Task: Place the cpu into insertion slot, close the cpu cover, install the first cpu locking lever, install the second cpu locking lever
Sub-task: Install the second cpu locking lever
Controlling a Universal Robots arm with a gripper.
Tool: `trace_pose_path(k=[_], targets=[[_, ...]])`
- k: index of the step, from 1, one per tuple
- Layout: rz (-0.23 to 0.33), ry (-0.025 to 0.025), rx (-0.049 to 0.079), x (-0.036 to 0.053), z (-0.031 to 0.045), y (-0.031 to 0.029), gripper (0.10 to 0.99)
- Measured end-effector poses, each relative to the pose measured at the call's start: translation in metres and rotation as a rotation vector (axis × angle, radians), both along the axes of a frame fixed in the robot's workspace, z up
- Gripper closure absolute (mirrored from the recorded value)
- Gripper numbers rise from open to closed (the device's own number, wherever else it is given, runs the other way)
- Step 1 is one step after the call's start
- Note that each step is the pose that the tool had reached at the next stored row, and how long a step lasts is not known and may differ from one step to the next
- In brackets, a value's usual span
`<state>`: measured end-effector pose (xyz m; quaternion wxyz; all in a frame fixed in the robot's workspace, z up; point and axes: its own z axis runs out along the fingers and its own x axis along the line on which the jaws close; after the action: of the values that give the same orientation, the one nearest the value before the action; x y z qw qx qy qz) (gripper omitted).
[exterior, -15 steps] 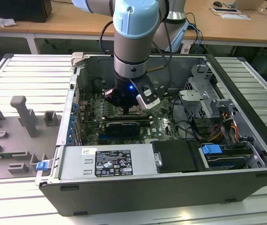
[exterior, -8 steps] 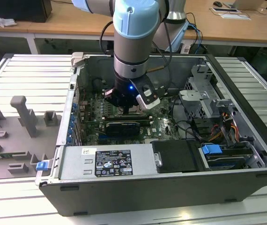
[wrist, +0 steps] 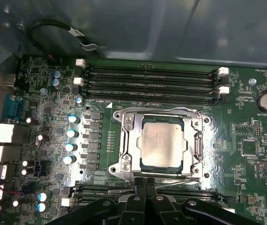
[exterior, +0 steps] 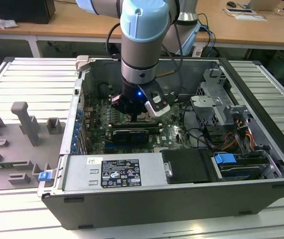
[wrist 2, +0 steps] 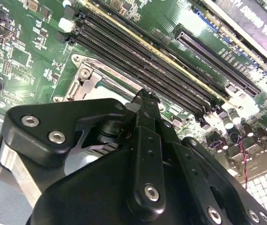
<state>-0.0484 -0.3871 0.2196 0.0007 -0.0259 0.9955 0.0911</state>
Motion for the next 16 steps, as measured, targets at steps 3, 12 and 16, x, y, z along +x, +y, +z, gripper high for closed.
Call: trace_pose_path(k=[3, 12, 16], targets=[[0.003, 0.0000, 0.021, -0.0022, -0.0067, -0.0036, 0.980], [0.012, 0.0000, 0.088, -0.0225, -0.0097, -0.0165, 0.980], [0.014, -0.0002, 0.111, -0.0284, -0.0155, -0.0165, 0.980]])
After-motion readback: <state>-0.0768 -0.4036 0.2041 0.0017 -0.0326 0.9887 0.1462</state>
